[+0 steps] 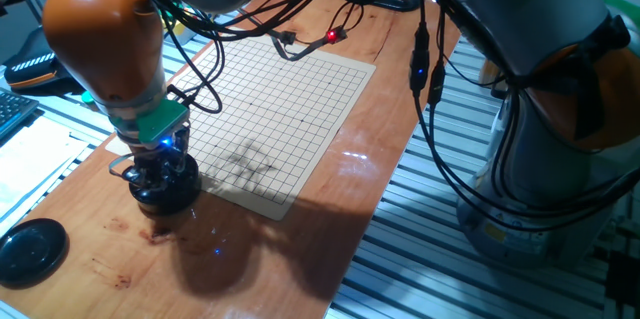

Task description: Play the first move as black on the 3-4 point in the upper right corner of the Go board

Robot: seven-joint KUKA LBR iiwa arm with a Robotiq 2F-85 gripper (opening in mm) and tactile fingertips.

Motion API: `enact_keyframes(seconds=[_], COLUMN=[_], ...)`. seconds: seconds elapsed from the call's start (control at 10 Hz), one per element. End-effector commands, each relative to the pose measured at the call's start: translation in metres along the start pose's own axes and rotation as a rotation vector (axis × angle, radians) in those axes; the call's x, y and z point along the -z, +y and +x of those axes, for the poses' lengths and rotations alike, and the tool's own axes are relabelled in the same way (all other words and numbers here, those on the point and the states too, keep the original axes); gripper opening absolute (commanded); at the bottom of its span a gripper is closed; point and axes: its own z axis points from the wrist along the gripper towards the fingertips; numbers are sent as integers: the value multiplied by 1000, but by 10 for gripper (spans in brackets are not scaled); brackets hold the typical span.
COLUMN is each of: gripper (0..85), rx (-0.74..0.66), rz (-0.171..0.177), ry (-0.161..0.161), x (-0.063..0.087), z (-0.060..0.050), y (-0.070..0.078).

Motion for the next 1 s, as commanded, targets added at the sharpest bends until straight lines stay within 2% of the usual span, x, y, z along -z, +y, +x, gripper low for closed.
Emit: enact_keyframes(seconds=[0.0, 0.9], gripper=[340, 327], rx=[0, -8], rz=[-1, -10], ry=[1, 8], x=[0, -2], z=[0, 2], y=[0, 1])
